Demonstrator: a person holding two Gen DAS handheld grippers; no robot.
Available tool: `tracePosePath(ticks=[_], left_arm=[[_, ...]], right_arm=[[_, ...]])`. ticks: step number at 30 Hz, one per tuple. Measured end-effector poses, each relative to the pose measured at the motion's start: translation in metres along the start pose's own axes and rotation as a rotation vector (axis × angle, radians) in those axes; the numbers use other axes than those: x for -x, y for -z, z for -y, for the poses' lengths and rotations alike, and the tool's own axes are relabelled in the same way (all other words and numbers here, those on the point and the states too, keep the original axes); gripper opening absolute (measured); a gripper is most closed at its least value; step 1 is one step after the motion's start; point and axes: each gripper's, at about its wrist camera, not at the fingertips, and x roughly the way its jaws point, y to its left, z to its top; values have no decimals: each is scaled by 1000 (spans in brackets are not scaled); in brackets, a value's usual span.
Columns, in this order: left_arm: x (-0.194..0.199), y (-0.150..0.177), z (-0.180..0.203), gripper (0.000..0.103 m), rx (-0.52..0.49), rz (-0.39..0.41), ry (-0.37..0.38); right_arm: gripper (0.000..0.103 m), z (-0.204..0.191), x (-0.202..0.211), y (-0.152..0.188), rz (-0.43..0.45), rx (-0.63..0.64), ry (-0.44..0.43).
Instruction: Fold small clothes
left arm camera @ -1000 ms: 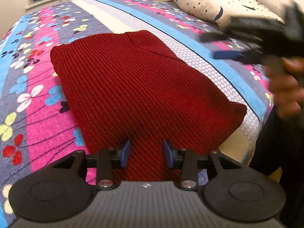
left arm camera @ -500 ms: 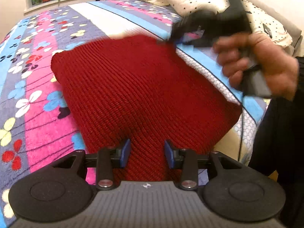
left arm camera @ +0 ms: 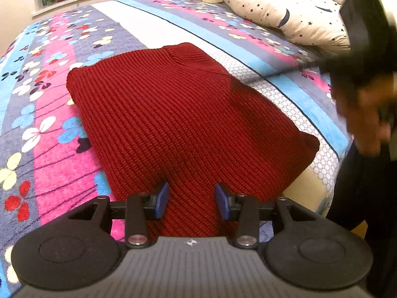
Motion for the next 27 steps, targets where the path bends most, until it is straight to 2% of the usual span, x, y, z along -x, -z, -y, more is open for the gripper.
tracePosePath(ticks=[2,5,8,9,11,12,14,15,17,18,20,21,22,23,25,27], left_arm=[[-1,0,1,48,-4,0,14],[3,1,1,52,-8,12,14],[17,-1,-12,52,57,65,63],[24,-1,-18,52,80,89,77],[32,-1,-23,51,90,108,88],[32,0,-23,51,80,91,97],[19,4,-16,51,24,-3,95],[10,8,-8,50,-29,-42,59],[4,10,6,52,-114,-55,4],[6,8,6,53,-108,-38,14],[16,2,-5,56,-25,17,57],[20,0,-13,65,21,48,62],[25,-2,-22,80,76,86,50],[27,-4,-30,86,130,119,26],[29,-7,-45,88,246,168,-33],[28,-9,-58,88,348,188,-66]], right_arm=[[27,-6,-9,23,-9,156,76],[26,-5,6,19,32,90,47],[26,2,17,16,78,37,-22],[26,2,15,15,65,37,-31],[26,4,7,25,-58,82,-26],[25,3,5,33,-106,120,-18],[22,0,3,42,-125,172,-1],[22,-1,4,40,-121,169,-5],[25,3,10,34,-94,110,-57],[28,9,13,30,-67,66,-78],[36,22,22,24,6,-31,-92],[56,30,26,24,49,-80,-70],[83,38,30,22,92,-133,-25],[91,47,31,22,123,-184,23],[92,70,22,22,108,-301,72],[91,89,8,26,64,-418,70]])
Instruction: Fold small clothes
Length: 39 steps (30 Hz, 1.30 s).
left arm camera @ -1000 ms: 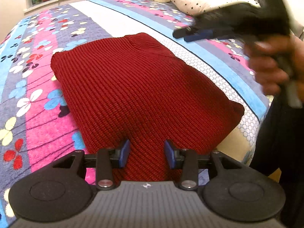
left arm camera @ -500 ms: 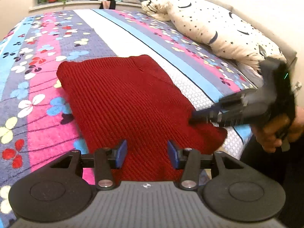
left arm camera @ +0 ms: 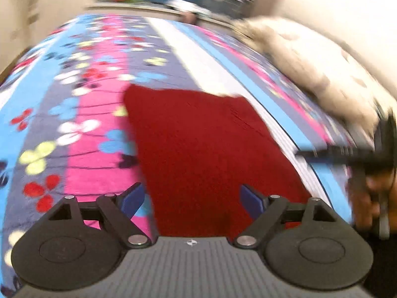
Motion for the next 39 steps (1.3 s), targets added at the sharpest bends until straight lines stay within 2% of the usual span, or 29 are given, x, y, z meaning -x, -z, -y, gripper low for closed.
tracePosePath(ticks=[3,5,8,13,15,19,24,29,32,34,37,39], left_arm=[[-9,-4,-14,88,142,-5,9],[-18,-6,-22,89,208,-30,29],[-34,-6,-29,93,259,-74,52],[-48,-5,-36,102,294,-87,66],[-56,-6,-39,102,307,-93,77],[-70,-8,-40,103,324,-107,103],[-93,-12,-48,103,369,-141,172],[-119,-14,-55,102,403,-147,226],[-120,-19,-51,93,375,-133,214],[-111,-27,-46,77,349,-119,197],[-93,-44,-31,70,250,-61,158],[-82,-58,-24,69,183,-4,142]], right_arm=[[88,17,-25,4,-65,-124,-10],[88,18,-37,8,-105,-142,-34],[88,5,-43,12,-104,-103,-60],[82,-2,-46,12,-100,-94,-83],[77,-5,-56,6,-106,-101,-109],[77,1,-59,5,-116,-126,-132],[76,3,-62,4,-119,-131,-151],[57,1,-62,3,-106,-129,-190],[44,-4,-57,2,-64,-89,-183],[37,-8,-53,-1,-32,-82,-189],[31,-11,-48,-5,12,-90,-224],[30,-17,-44,-11,55,-88,-265]])
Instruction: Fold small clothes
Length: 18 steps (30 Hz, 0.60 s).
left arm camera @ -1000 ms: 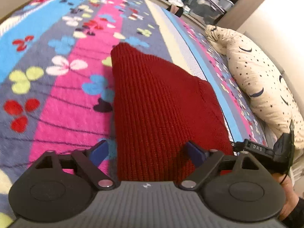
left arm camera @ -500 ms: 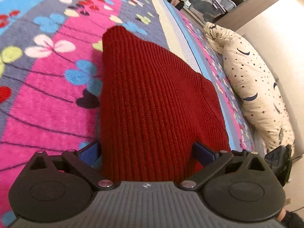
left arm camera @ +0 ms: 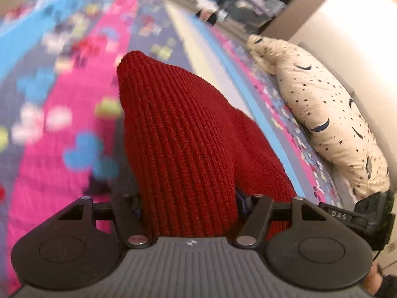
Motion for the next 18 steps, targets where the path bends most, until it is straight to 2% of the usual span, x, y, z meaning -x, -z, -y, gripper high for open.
tracePosePath(ticks=[5,8,10,11,12,13,14,15,16,18], left_arm=[[24,-48,6,69,-114,208,13],[33,-77,-13,73,-117,314,-5],[31,-92,-36,83,-107,327,-50],[26,-99,-48,85,-98,317,-90],[19,-105,-64,84,-82,291,-142],[13,-108,-77,83,-59,255,-210],[9,-110,-87,82,-36,216,-287],[10,-110,-93,78,-30,192,-356],[16,-109,-93,78,-36,188,-389],[30,-108,-87,79,-65,198,-375]], right_arm=[[30,-44,-6,-32,184,112,-90],[30,-74,-26,-55,250,193,-152],[32,-90,-50,-67,239,230,-163],[34,-96,-68,-70,213,263,-130],[40,-99,-90,-73,154,291,-58],[44,-97,-115,-76,59,297,38],[44,-92,-133,-78,-13,282,133],[43,-87,-138,-78,-14,262,198],[43,-85,-131,-78,36,250,187],[43,-88,-110,-73,119,242,112]])
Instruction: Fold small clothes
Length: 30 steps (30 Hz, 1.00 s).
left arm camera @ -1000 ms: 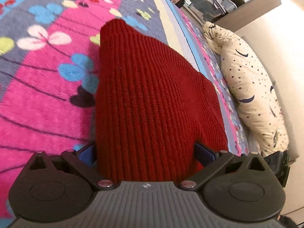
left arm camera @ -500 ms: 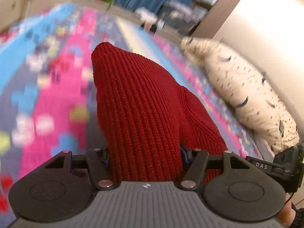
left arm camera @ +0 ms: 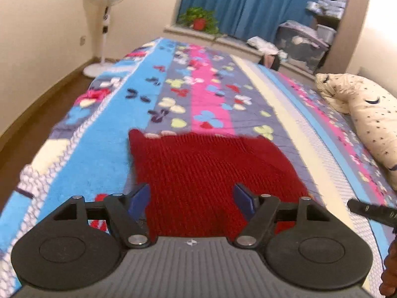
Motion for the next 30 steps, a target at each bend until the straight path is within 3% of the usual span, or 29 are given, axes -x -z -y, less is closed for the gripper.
tracePosePath(ticks=[2,4,6,7,9,12,14,15,16,20,22,23,27,30], left_arm=[[6,-3,7,79,-49,-18,18],[2,5,14,76,-108,-70,41],[-16,27,19,78,-175,-136,70],[-23,43,25,82,-265,-126,28],[-17,59,43,83,-411,-109,-47],[19,63,55,83,-367,-115,-39],[49,74,63,87,-320,-87,-42],[68,85,71,93,-324,-66,-51],[87,93,79,102,-340,-37,-53],[154,139,105,103,-414,126,-53],[175,158,111,103,-391,178,-82],[182,167,115,103,-372,201,-93],[204,192,128,103,-325,199,-134],[209,200,133,103,-284,189,-160]], right_arm=[[43,-7,13,10,40,-18,-109],[45,-22,2,26,-42,53,-179],[41,-38,-26,49,-197,214,-79],[37,-36,-37,61,-253,246,-20],[34,-26,-30,66,-251,193,-20],[30,-25,-14,58,-271,205,5],[41,-26,-1,56,-285,211,53],[52,-30,16,62,-279,205,72],[52,-28,32,62,-261,196,78],[55,-35,107,76,-163,252,69],[73,-38,144,83,-97,265,62],[78,-40,165,88,-53,274,55],[87,-47,220,116,97,362,46],[87,-49,240,131,112,367,64]])
